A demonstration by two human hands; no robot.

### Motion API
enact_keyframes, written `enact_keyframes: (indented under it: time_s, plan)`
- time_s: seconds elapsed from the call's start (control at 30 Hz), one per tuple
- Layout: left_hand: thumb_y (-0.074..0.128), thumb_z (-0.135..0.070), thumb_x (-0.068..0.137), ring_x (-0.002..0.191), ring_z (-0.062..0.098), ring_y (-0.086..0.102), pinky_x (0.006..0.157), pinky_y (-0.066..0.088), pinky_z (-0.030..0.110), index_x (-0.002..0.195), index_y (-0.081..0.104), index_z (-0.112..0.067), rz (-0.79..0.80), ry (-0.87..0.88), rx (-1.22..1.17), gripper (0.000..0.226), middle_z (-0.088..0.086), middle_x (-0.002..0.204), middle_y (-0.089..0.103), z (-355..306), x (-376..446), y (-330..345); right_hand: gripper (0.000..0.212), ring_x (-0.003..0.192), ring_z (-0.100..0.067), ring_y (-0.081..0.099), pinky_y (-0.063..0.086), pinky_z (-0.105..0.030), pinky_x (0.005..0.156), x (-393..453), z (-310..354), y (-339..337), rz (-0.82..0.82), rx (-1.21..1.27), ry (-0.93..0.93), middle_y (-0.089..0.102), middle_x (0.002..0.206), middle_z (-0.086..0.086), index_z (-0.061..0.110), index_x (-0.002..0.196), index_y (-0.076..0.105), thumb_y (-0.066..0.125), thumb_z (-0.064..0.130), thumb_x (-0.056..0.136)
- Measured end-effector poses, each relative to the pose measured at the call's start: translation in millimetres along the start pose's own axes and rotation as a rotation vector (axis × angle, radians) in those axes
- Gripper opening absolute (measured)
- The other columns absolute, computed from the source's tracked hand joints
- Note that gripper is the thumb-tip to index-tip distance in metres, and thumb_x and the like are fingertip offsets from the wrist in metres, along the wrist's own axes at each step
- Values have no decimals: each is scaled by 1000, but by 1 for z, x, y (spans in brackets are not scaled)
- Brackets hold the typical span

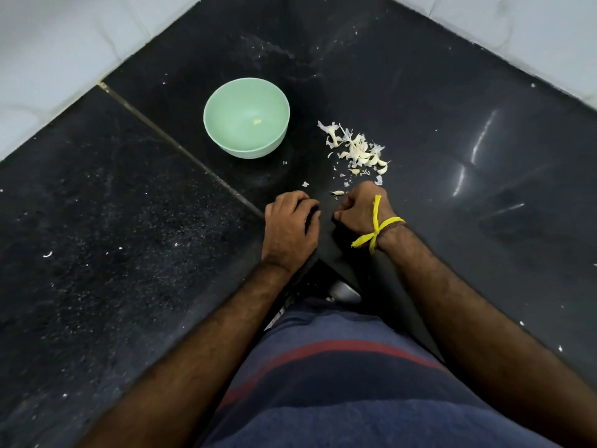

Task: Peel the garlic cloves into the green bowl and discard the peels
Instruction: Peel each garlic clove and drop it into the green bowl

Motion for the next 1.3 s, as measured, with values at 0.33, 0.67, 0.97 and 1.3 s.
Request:
enact_keyframes:
  time_s: [0.33, 0.67, 0.97, 1.3]
  plan:
    - [72, -22, 87, 108, 25, 57, 87, 39, 38, 106, 72, -14, 30, -48, 3, 21, 5, 111, 64, 5, -1, 3, 8, 81, -29, 70, 57, -30, 76, 3, -5, 5, -35, 18, 38, 72, 85, -12, 15, 78, 76, 69, 14, 79]
    - [70, -23, 88, 110, 24, 57, 87, 40, 38, 108, 71, -14, 31, -31, 3, 22, 5, 113, 64, 4, -1, 5, 19, 90, -37, 66, 58, -36, 76, -3, -1, 6, -57, -49, 81, 68, 96, -17, 8, 94, 72, 63, 17, 80]
    - [65, -24, 90, 108, 25, 57, 87, 39, 39, 109, 71, -16, 27, -30, 10, 22, 3, 114, 66, 1, -2, 1, 6, 96, -36, 61, 46, -35, 78, -33, 16, 1, -164, -137, -125, 68, 98, -17, 7, 88, 64, 61, 10, 85]
    - [77, -15, 86, 86, 10, 72, 81, 59, 30, 108, 78, -10, 69, -115, -577, 23, -2, 102, 76, -28, 3, -19, 2, 59, -12, 66, 58, -24, 61, -41, -7, 1, 348, 1278, 77, 68, 67, -6, 2, 85, 66, 66, 0, 86]
Point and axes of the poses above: each hand's wrist, its own x-axis towards the middle knuckle, its own y-axis out of the palm, z = x × y, the point moved 9 cm from there along x, towards the middle knuckle
